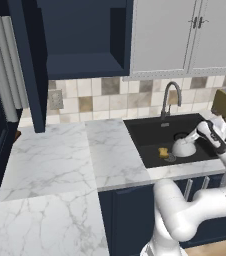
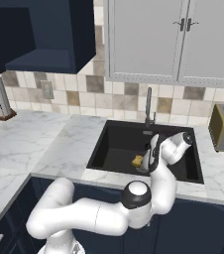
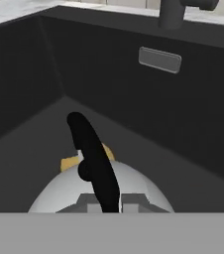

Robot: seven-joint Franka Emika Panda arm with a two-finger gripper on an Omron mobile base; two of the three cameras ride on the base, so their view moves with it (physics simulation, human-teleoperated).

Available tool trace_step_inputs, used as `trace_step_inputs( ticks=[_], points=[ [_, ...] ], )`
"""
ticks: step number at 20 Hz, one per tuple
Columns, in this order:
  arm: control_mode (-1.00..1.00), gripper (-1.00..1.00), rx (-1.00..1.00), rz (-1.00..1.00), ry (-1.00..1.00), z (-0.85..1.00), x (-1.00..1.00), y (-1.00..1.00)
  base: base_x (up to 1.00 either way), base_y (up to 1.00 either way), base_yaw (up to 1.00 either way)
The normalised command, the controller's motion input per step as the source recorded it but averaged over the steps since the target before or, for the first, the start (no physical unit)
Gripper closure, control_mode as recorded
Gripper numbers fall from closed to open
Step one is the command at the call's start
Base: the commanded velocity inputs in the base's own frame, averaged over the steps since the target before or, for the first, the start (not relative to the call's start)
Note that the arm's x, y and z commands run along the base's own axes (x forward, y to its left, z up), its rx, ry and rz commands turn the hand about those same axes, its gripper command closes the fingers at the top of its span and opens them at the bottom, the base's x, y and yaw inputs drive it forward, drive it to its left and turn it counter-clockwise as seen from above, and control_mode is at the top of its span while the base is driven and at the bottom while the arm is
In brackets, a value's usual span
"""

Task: Open the cabinet, pick the kettle from the cabinet, and place it in the sink.

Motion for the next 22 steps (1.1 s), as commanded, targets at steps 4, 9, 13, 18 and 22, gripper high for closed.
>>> trace_step_inputs(
  ticks=[4, 9, 13, 18, 22],
  points=[
    [-1.0, 1.0, -0.03, -0.01, 0.0, -0.16, 0.17, -0.05, 0.0, 0.0, 0.0],
    [-1.0, 1.0, 0.0, 0.0, 0.0, -0.14, 0.15, -0.09, 0.0, 0.0, 0.0],
    [-1.0, 1.0, 0.0, 0.0, 0.0, -0.12, 0.14, -0.16, 0.0, 0.0, 0.0],
    [-1.0, 1.0, 0.0, 0.0, 0.0, -0.13, 0.14, -0.17, 0.0, 0.0, 0.0],
    [-1.0, 1.0, 0.0, 0.0, 0.0, -0.14, 0.13, -0.16, 0.0, 0.0, 0.0]
  ],
)
